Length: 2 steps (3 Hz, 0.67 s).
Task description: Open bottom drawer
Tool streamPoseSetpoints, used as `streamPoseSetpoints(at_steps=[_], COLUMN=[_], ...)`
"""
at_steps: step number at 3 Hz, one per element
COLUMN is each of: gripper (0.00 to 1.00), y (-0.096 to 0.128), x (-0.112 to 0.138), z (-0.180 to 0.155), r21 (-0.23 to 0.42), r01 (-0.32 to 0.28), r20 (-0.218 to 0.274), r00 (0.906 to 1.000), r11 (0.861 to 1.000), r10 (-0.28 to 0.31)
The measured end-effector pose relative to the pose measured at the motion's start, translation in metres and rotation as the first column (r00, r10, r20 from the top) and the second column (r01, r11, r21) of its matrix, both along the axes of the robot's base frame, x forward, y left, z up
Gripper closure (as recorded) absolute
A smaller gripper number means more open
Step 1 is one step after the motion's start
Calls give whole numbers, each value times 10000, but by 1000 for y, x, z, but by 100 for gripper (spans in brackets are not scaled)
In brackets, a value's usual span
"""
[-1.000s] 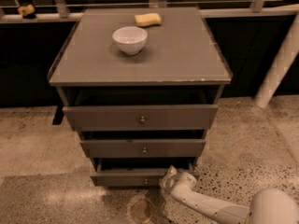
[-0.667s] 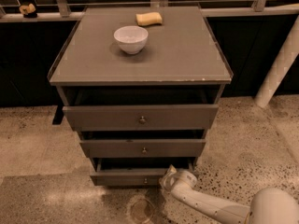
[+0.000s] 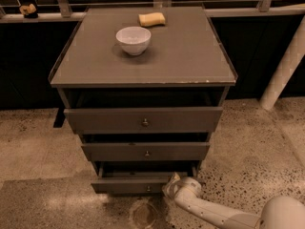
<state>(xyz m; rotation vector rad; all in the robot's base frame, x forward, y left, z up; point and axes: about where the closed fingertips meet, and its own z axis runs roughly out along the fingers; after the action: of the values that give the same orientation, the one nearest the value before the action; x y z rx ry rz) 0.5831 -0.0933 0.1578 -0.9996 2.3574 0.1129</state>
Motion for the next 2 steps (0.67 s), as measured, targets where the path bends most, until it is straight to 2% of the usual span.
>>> streamPoseSetpoints(at_steps=[2], gripper=[100], y=[-1], x=[-2], z=[-1], r21=[6], r01=[19], r20=[-80], r00=[10000], r11=[10000], r10=[-19])
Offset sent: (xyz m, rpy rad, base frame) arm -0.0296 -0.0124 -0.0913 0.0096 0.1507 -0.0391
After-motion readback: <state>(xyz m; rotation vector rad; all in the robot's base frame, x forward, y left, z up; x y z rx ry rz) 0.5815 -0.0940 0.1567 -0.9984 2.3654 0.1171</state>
